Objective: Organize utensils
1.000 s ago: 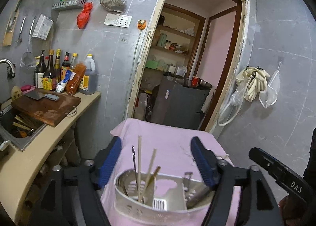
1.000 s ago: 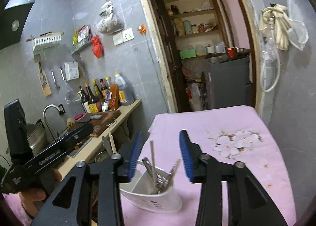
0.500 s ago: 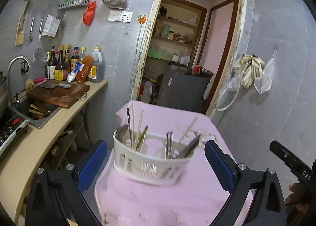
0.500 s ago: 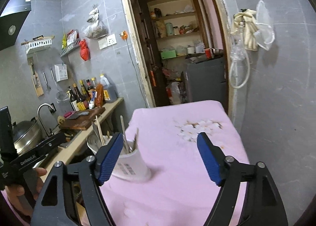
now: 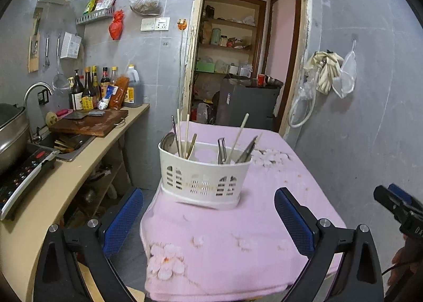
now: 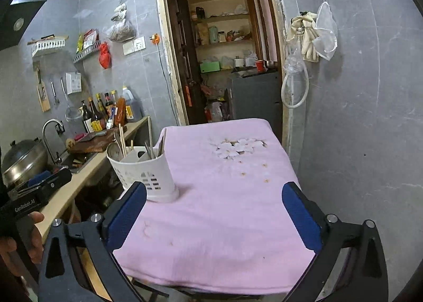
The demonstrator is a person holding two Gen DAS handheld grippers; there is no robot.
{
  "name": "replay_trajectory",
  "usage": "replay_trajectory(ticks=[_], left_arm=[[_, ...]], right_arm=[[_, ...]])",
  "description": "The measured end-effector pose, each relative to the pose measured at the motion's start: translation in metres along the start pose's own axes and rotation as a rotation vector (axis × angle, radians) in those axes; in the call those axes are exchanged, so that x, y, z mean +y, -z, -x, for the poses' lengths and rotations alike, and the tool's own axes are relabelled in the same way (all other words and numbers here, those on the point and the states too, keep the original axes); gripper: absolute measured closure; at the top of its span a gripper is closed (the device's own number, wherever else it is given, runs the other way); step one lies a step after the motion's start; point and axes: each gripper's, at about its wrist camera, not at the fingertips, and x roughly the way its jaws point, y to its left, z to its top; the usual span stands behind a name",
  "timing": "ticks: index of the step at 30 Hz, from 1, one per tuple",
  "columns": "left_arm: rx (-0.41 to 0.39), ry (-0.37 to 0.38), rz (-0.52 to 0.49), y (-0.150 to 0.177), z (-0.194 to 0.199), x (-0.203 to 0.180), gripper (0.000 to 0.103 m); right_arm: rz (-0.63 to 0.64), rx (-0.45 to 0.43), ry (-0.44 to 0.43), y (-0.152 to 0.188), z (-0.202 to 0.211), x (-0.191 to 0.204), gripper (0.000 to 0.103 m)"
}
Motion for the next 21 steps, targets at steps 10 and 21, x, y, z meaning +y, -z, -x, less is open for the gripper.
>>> replay_trajectory(ticks=[10,21], left_arm=[[0.003,-0.016,-0.020,0.013,0.011,-0.006,0.003],[-0.003,-0.021,-0.019,0.014,0.015,-0.006,0.003]], right_arm=[[-0.004,0.016,-0.006,0.008,0.008,-0.002,0.002],[0.001,0.016,-0.014,0.007,0.008,0.001,0.002]])
